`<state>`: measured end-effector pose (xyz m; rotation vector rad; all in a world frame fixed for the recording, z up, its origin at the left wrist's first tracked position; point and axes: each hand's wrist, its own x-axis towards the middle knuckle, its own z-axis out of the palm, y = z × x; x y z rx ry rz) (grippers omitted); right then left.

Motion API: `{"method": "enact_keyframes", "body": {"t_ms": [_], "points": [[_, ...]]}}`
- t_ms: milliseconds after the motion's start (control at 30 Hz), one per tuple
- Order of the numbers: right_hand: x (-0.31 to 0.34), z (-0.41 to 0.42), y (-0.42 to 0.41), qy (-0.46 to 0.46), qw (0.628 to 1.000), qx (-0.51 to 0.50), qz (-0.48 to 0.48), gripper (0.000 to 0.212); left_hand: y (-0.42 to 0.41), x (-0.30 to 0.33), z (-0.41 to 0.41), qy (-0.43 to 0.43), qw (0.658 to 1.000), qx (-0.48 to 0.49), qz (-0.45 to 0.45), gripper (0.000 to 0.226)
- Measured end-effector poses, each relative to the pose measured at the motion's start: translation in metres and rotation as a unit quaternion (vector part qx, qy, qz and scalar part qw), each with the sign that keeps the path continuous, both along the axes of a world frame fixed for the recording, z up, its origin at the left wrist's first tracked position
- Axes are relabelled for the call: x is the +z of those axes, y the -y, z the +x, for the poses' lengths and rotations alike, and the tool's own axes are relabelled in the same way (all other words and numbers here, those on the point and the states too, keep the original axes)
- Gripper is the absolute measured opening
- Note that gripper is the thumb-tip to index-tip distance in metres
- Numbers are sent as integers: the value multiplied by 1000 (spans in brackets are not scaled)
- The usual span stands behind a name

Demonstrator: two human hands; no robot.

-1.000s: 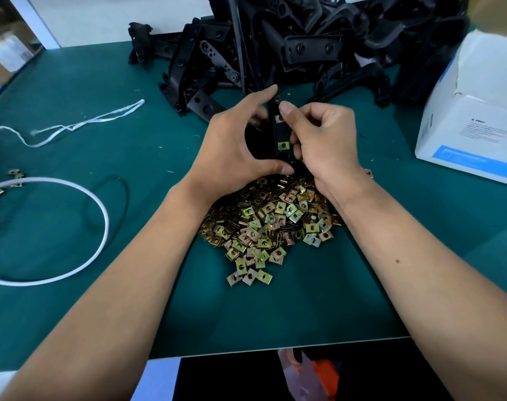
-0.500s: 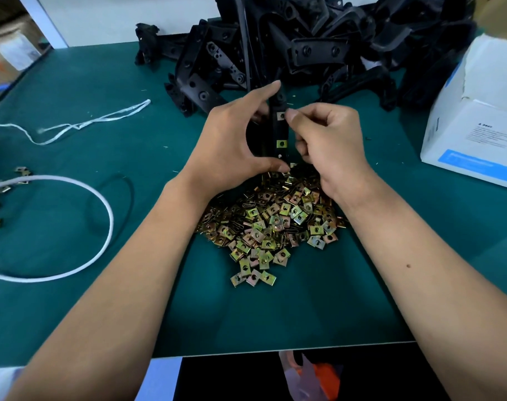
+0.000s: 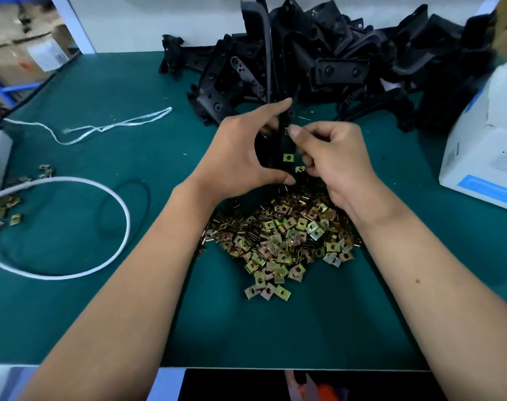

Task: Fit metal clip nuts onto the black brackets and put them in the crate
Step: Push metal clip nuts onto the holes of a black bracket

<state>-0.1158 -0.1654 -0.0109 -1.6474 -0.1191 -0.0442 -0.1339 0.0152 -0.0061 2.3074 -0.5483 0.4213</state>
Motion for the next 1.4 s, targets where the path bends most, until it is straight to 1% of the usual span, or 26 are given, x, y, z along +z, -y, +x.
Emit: {"method": "enact_keyframes", "body": {"t_ms": [233,333,400,467,500,533,600,667,700,833,933,967,1033,1100,1133,1200,1233,1333,1400], "points": [[-2,0,5,-23,999,17,17,22,8,-5,-2,-12,1000,0,-15,115],[-1,0,9,-16,999,28,8,24,9,2,-5,3,1000,6,14,116],[-1,2,13,-12,1000,0,10,29,6,10,-5,18,999,34,32,117],[-1,3,18,-5,998,-55,5,33,-6,23,-6,-16,998,68,2,121],[-1,4,20,-4,997,-81,-3,34,-13,31,-5,-42,996,82,8,125],[-2,6,22,-6,995,-99,-9,35,-17,39,-3,-65,993,88,40,128],[-3,6,22,-13,994,-110,-8,35,-17,52,4,-122,980,58,148,126],[-5,6,21,-11,994,-105,-12,34,-5,58,12,-173,946,6,272,115],[-5,7,20,-8,995,-99,-21,34,-2,61,15,-180,934,-2,308,112],[-10,9,21,3,995,-71,-72,29,-4,73,22,-151,909,-7,389,116],[-13,10,19,48,982,-44,-179,20,2,75,22,-144,893,-29,426,116],[-13,9,18,62,977,-33,-199,18,4,75,21,-148,891,-35,427,117],[-12,7,14,61,982,-7,-178,19,6,75,19,-151,903,-49,400,116],[-10,5,12,21,994,10,-104,23,5,74,16,-133,926,-58,349,115],[-8,4,12,-7,998,17,-53,24,4,72,15,-122,938,-63,317,115],[-5,3,13,-46,997,37,43,20,5,65,12,-109,958,-71,254,114],[-4,2,15,-53,995,45,68,16,6,60,10,-107,966,-72,223,114],[-3,3,18,-65,992,54,93,7,6,47,3,-102,982,-60,148,113],[-4,3,18,-67,993,57,75,8,5,39,-2,-96,987,-53,119,112]]}}
